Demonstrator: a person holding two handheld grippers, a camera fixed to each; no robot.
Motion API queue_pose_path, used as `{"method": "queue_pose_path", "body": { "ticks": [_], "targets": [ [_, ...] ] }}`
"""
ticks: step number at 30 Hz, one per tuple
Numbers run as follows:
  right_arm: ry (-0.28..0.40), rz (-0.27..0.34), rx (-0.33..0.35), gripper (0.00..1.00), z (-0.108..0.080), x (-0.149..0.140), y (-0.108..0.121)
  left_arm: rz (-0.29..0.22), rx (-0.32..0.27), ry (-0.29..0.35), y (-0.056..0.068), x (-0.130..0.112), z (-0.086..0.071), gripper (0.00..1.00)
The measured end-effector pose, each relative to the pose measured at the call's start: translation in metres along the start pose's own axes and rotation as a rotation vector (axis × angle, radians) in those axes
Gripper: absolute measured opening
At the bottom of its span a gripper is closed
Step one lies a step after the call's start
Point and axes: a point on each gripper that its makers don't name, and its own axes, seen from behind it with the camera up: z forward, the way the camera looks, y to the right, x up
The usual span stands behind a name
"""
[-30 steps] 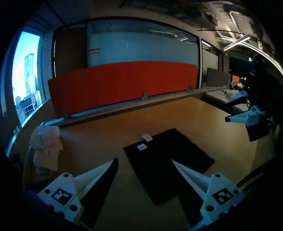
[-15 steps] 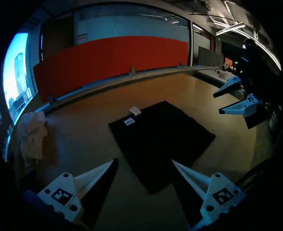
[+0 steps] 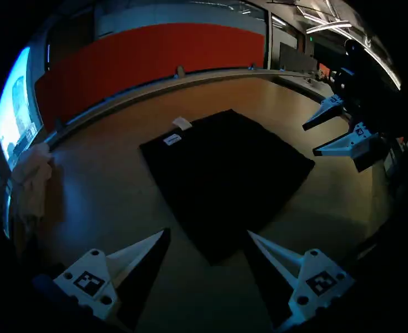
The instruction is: Fold towel
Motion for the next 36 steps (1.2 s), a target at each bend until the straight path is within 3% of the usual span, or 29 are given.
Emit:
{"method": "queue_pose_path", "body": {
  "ticks": [10,22,30,36],
  "targets": [
    [-0.060,-0.010,0.033,1.00,0.009,-0.029,-0.007,-0.001,-0.022,-0.064,0.004,-0.022,0.015,0.91],
    [-0.092,-0.029,0.054,0.98,0.012,-0.043,-0.006,0.012,-0.039,-0.115,0.012,-0.038,0.024,0.91],
    [-0.097,-0.032,0.066,0.93,0.015,-0.046,-0.006,0.033,-0.054,-0.121,0.015,-0.038,0.025,0.90],
    [-0.101,-0.017,0.083,0.81,0.014,-0.051,-0.010,0.030,-0.064,-0.130,0.016,-0.039,0.026,0.90]
  ]
}}
